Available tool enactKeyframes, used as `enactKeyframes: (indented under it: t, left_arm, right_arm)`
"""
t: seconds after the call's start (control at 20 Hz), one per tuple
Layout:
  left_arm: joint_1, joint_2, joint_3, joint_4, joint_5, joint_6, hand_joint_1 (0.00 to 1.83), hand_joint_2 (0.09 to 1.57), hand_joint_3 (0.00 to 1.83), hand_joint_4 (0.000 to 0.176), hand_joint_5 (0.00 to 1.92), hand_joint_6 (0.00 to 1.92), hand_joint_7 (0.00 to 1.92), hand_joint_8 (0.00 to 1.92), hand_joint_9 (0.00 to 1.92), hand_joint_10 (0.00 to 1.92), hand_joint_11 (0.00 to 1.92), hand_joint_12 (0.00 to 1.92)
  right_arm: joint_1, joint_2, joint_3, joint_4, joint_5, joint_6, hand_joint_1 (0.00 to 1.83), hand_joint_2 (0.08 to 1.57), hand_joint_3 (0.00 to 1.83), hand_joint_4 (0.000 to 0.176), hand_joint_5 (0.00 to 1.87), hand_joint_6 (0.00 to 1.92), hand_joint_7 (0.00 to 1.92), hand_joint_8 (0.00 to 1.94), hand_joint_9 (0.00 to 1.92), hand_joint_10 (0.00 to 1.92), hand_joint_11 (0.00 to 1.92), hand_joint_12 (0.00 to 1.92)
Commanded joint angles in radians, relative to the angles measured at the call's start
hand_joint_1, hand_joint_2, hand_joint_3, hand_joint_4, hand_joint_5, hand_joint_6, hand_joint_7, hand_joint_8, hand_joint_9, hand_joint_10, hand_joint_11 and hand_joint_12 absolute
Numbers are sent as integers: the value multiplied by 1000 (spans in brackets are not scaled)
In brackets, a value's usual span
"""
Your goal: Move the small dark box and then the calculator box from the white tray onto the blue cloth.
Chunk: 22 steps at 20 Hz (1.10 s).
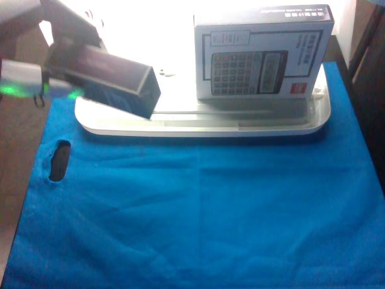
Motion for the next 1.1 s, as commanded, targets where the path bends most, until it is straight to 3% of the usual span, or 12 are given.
enactKeyframes:
  t: [0.0, 0.1, 0.15, 0.25, 0.35, 0.4, 0.45, 0.6, 0.75, 0.85, 1.0, 1.05]
  left_arm:
    - [15, 7, -12, -47, -133, -2, 1273, 1086, 0, 0, 1228, 341, 949, 1281, 810, 1331, 564, 1626]
    - [69, 8, -30, -63, -159, -2, 1270, 1087, 0, 0, 1198, 396, 960, 1264, 795, 1346, 549, 1712]
    - [95, 9, -38, -69, -166, -2, 1268, 1096, 0, 0, 1106, 563, 983, 1238, 845, 1340, 609, 1707]
    - [131, 12, -55, -65, -157, -1, 1266, 1103, 2, 0, 1029, 687, 1008, 1214, 942, 1462, 779, 1840]
    - [175, 13, -69, -65, -150, -2, 1274, 1084, 0, 0, 1070, 642, 1044, 1146, 941, 1400, 819, 1733]
    - [186, 13, -71, -65, -144, -2, 1273, 1081, 0, 0, 1090, 612, 1038, 1153, 919, 1408, 807, 1714]
    - [198, 7, -71, -67, -137, -2, 1197, 1070, 1, 0, 1075, 792, 937, 1313, 921, 1585, 879, 1795]
    - [215, -10, -69, -62, -110, 0, 1188, 1053, 0, 0, 1106, 772, 902, 1393, 891, 1739, 895, 1905]
    - [220, -24, -63, -59, -99, 0, 1197, 1033, 0, 0, 1154, 696, 947, 1789, 1128, 1920, 1270, 1921]
    - [224, -28, -62, -59, -94, 0, 1237, 1087, 3, 0, 1077, 699, 956, 1306, 723, 1641, 663, 1903]
    - [228, -33, -58, -60, -93, 0, 1220, 1104, 0, 9, 1033, 839, 966, 1103, 664, 1126, 443, 1574]
    - [228, -33, -58, -60, -93, 0, 1128, 1092, 5, 0, 1014, 913, 865, 782, 675, 938, 434, 1402]
  right_arm:
    - [9, -5, 2, 38, 113, 9, 131, 905, 11, 57, 95, 5, 195, 1, 81, 3, 87, 79]
    - [8, -7, 3, 38, 113, 9, 126, 897, 4, 58, 135, 18, 180, 0, 84, 3, 94, 81]
    - [8, -9, 3, 38, 113, 9, 113, 886, 0, 44, 96, 4, 173, 0, 71, 0, 83, 76]
    - [7, -11, 3, 38, 113, 9, 107, 901, 5, 45, 105, 5, 189, 6, 76, 3, 75, 72]
    - [7, -15, 4, 38, 113, 9, 123, 897, 2, 75, 129, 12, 194, 6, 82, 4, 74, 70]
    - [7, -16, 5, 38, 113, 9, 124, 899, 3, 76, 128, 11, 191, 4, 80, 3, 73, 69]
    - [7, -17, 5, 38, 113, 9, 132, 897, 1, 70, 123, 7, 165, 0, 69, 0, 66, 65]
    - [5, -17, 5, 38, 113, 9, 135, 891, 0, 66, 121, 4, 157, 0, 65, 0, 67, 65]
    - [5, -18, 5, 38, 113, 9, 121, 891, 0, 52, 48, 0, 142, 0, 59, 0, 57, 59]
    - [5, -19, 5, 38, 113, 9, 63, 904, 5, 77, 71, 10, 129, 0, 62, 1, 74, 65]
    - [5, -20, 5, 38, 113, 9, 38, 898, 2, 91, 98, 15, 120, 0, 61, 1, 91, 70]
    - [5, -20, 6, 38, 113, 9, 28, 891, 0, 83, 100, 13, 127, 2, 67, 3, 104, 75]
